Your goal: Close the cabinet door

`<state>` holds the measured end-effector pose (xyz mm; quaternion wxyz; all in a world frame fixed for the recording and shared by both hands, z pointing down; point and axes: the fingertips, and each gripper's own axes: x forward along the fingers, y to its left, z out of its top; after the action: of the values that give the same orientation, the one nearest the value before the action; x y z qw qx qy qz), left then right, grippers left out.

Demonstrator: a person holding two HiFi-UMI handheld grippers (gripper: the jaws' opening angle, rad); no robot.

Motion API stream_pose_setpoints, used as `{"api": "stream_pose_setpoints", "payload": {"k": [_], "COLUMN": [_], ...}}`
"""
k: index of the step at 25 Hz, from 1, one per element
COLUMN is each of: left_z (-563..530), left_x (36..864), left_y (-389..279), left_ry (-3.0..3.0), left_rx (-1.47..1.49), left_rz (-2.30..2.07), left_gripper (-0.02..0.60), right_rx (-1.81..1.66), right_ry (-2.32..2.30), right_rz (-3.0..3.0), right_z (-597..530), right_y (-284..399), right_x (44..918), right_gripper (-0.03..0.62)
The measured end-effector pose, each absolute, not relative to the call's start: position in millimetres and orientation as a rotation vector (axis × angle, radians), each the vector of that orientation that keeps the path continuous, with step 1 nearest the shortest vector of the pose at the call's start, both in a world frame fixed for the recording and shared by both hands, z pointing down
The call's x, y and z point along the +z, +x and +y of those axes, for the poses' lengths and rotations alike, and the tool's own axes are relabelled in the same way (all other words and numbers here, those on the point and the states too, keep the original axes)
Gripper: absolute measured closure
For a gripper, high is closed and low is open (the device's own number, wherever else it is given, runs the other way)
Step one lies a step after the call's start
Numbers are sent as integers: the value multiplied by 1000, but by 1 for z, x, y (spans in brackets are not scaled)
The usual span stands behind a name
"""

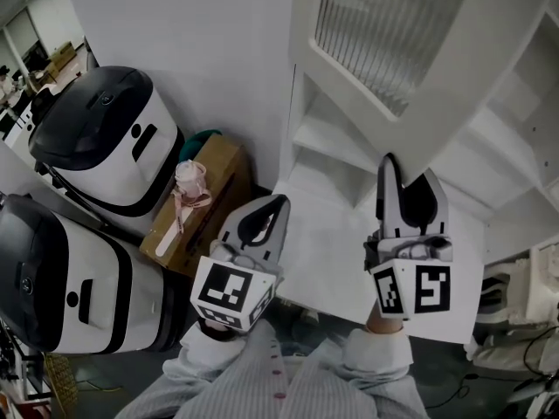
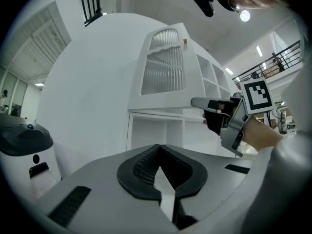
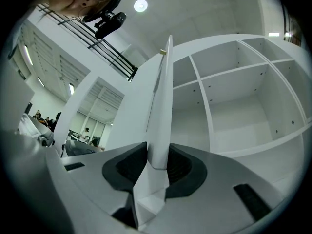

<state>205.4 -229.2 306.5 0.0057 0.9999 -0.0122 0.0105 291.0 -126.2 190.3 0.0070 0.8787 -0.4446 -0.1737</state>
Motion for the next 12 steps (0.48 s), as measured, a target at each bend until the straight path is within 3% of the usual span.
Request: {"api": "stream_pose_setpoints", "payload": {"k": [12], "left_z": [-214], "left_x": [297], "left_y": [241], "left_ry": [3134], "left_rx": [-45], "left_rz": [-167], "left_gripper": [571], "right_rx": [-547], "right_ry": [2721], "right_rz": [-1513], "right_z": [-115], "right_y": [335], "right_x": [190], "right_gripper": [490]}}
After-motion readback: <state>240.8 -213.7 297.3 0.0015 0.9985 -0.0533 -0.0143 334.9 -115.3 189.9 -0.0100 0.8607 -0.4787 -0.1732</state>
